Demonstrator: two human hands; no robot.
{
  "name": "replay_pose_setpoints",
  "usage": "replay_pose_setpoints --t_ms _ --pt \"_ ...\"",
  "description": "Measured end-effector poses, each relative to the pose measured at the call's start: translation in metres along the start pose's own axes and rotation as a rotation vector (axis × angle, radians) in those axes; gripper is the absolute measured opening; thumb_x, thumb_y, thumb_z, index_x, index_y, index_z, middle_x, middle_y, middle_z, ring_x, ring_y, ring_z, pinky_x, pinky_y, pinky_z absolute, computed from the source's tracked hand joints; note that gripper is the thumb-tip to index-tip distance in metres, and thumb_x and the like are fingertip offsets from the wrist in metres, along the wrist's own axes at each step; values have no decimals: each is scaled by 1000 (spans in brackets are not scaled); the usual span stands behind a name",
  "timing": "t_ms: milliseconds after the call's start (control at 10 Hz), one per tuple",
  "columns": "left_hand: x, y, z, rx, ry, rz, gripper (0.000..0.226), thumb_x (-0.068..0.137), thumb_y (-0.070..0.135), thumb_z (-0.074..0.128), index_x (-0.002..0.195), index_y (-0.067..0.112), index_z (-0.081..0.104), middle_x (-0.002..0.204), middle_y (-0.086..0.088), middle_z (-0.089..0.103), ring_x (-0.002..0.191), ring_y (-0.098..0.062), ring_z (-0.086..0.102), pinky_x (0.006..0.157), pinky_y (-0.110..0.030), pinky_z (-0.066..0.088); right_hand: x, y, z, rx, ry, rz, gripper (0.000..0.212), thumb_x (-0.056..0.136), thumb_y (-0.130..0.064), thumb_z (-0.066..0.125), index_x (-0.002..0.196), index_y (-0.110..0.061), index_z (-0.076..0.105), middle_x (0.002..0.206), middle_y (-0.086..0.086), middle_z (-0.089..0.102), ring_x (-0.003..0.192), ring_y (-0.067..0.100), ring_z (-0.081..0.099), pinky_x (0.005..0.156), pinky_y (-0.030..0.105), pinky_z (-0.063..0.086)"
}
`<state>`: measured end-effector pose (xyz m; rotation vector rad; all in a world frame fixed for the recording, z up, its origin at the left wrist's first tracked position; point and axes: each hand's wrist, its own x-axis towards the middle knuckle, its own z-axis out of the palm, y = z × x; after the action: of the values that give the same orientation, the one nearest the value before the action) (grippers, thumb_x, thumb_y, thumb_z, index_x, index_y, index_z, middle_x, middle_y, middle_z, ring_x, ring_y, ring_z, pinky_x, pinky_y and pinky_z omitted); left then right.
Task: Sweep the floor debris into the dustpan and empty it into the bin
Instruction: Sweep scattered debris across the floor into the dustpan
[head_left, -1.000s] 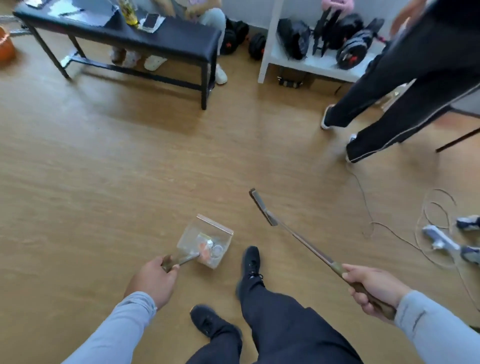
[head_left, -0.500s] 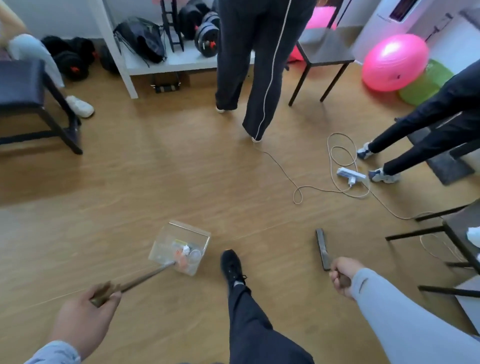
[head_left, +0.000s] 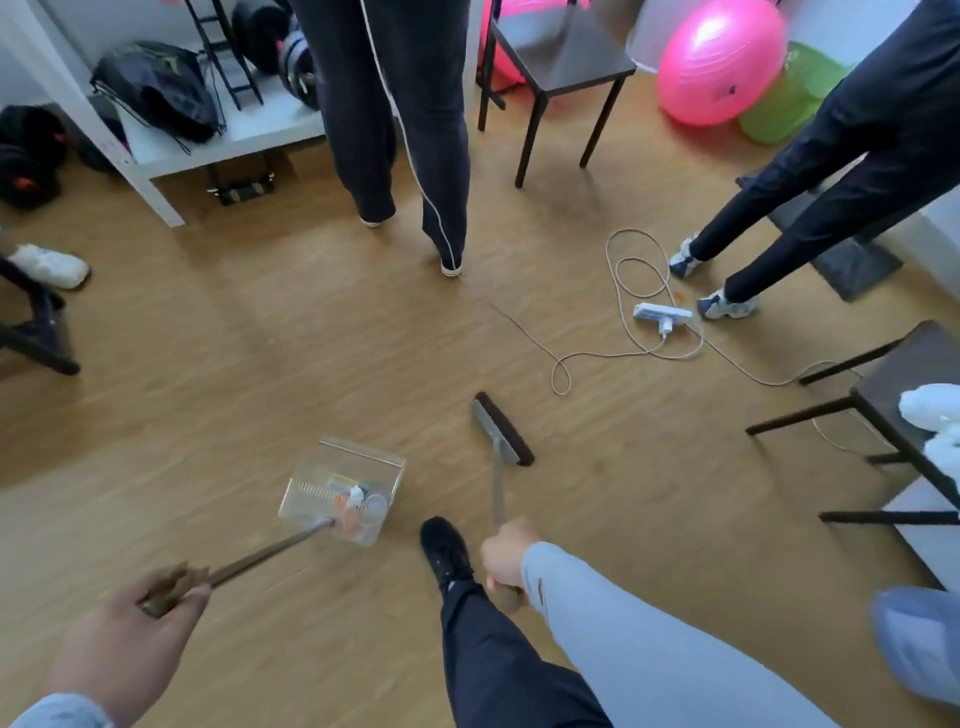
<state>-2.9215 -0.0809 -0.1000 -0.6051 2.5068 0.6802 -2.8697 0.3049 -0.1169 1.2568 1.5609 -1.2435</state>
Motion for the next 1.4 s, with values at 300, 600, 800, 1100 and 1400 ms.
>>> replay_pose_setpoints --t_ms 300,600,800,1100,1400 --pt "-7 -27 12 13 -109 187 42 82 50 72 114 23 62 100 -14 69 93 -37 65 78 -46 52 -58 185 -102 318 34 -31 57 97 -9 54 150 -22 39 58 5 52 40 13 40 38 20 32" --pt "-18 19 9 -34 -82 217 22 84 33 77 94 50 69 85 2 74 61 -26 56 59 -38 45 21 180 -207 498 453 98 21 98 -1 45 77 -4 48 51 11 43 21 11 34 29 15 31" --pt "-5 22 8 -15 -70 221 20 78 46 78 96 49 70 79 6 75 46 -24 52 47 -32 44 124 111 -199 462 395 160 14 95 3 38 91 -6 49 73 12 47 26 16 45 33 19 41" --pt "-27 -66 -30 -123 45 65 42 67 69 68 102 45 71 92 13 76 91 -20 72 86 -52 57 69 31 36 -106 18 17 22 100 -7 43 79 -10 52 73 0 45 60 10 46 55 18 45" --pt "-96 -155 -69 -147 146 -68 14 76 53 73 88 50 68 84 13 74 71 -25 67 70 -42 57 -13 43 160 -269 -216 -94 38 97 -5 44 133 -13 50 71 5 48 58 16 51 61 32 56"
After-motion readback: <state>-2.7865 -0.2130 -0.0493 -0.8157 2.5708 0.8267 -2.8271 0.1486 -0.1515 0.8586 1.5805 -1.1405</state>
